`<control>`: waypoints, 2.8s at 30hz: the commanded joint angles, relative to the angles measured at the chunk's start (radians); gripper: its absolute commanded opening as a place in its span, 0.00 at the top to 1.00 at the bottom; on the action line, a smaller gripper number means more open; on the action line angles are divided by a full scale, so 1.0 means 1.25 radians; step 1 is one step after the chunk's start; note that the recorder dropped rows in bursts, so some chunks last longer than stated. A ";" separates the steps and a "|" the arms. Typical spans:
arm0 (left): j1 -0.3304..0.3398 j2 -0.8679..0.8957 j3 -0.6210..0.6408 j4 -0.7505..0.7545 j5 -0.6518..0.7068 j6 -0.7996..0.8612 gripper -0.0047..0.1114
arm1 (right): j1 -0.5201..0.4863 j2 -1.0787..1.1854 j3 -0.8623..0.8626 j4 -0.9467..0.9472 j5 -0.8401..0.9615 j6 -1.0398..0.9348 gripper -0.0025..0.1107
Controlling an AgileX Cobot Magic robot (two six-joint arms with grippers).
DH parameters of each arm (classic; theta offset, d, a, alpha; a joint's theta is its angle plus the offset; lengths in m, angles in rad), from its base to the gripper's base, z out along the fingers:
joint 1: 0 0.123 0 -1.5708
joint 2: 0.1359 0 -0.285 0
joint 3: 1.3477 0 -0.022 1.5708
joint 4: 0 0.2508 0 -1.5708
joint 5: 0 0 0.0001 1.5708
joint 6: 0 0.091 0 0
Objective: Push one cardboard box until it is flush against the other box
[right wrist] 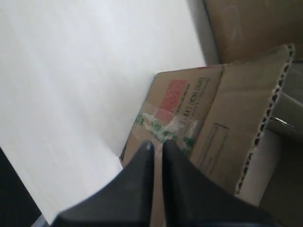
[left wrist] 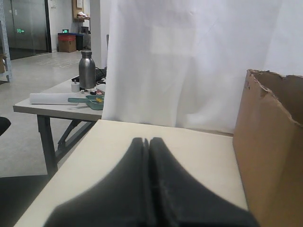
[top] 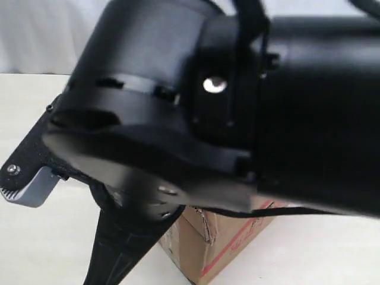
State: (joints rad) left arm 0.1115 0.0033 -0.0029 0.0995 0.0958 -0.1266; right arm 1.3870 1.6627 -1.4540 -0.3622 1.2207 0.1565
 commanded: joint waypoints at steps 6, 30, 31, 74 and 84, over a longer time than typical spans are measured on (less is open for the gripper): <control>-0.006 -0.003 0.002 -0.005 -0.010 -0.001 0.96 | 0.045 -0.067 0.003 0.070 0.000 0.016 0.93; -0.006 -0.003 0.002 -0.005 -0.010 -0.001 0.96 | 0.044 -0.096 0.105 -0.094 0.000 0.114 0.93; -0.006 -0.003 0.002 -0.005 -0.010 -0.001 0.96 | 0.044 -0.098 0.105 -0.099 0.000 0.115 0.93; -0.006 -0.003 0.002 -0.005 -0.010 -0.001 0.96 | -0.267 -0.196 0.197 -0.247 -0.041 0.125 0.93; -0.006 -0.003 0.002 -0.005 -0.010 -0.001 0.96 | -0.262 -0.422 0.197 -0.164 -0.092 0.145 0.93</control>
State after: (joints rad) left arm 0.1115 0.0033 -0.0029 0.0995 0.0940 -0.1266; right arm 1.0616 1.2396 -1.2111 -0.5688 1.1408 0.3080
